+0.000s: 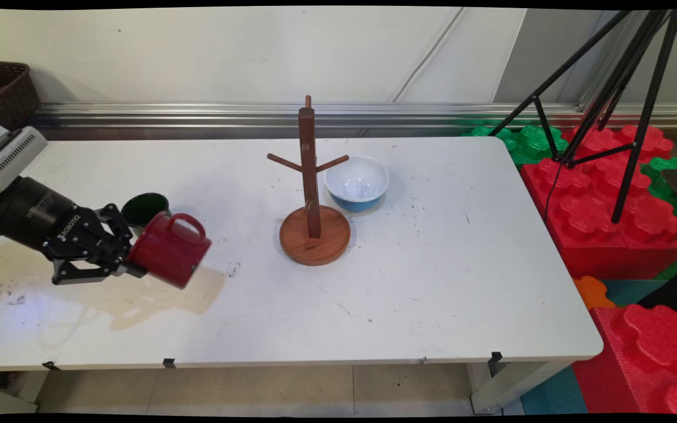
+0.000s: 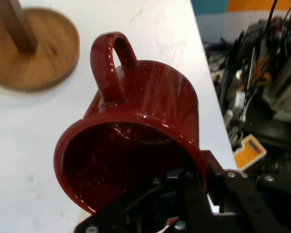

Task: Place the picked object on the table

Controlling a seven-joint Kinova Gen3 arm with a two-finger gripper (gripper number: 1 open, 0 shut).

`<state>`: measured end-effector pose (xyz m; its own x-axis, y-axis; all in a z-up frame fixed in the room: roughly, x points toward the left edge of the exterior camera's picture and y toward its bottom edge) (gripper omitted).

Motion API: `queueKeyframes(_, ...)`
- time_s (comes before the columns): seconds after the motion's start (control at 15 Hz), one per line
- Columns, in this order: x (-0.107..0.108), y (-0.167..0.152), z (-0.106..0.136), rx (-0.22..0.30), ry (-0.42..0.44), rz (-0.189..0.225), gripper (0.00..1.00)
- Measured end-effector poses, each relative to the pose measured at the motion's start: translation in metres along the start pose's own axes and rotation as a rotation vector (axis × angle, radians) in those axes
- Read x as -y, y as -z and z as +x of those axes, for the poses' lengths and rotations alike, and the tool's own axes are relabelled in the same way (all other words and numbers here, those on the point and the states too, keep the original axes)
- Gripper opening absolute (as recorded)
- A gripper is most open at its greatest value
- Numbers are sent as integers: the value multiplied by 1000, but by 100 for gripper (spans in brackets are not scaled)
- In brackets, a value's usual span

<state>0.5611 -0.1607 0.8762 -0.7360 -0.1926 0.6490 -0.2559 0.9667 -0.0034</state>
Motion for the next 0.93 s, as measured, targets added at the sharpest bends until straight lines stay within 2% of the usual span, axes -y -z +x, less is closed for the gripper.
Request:
queueKeyframes(0.47, 1, 7, -16, 121, -22, 13, 0)
queueKeyframes(0.93, 2, 0, -21, 206, -55, 36, 0)
